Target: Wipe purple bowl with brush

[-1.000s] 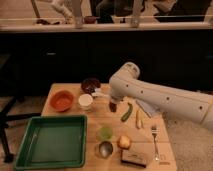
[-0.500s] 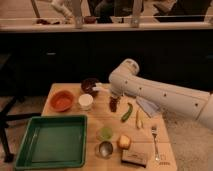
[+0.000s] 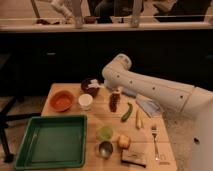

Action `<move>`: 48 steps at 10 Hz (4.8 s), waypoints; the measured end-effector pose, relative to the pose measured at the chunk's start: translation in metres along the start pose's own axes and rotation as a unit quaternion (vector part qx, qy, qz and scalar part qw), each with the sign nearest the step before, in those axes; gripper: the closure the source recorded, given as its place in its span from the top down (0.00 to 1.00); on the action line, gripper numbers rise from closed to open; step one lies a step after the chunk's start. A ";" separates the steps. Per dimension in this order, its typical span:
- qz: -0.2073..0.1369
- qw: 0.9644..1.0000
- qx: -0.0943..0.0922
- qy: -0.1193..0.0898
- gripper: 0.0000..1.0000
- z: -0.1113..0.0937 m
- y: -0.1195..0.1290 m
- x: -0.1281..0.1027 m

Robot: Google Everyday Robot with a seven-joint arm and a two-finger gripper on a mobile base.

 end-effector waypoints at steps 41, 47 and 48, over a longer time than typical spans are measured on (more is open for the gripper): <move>-0.116 0.986 -0.047 0.111 0.00 0.103 -0.016 -0.057; -0.107 0.986 -0.045 0.117 0.00 0.085 -0.024 -0.023; -0.097 0.986 -0.044 0.126 0.00 0.083 -0.034 -0.003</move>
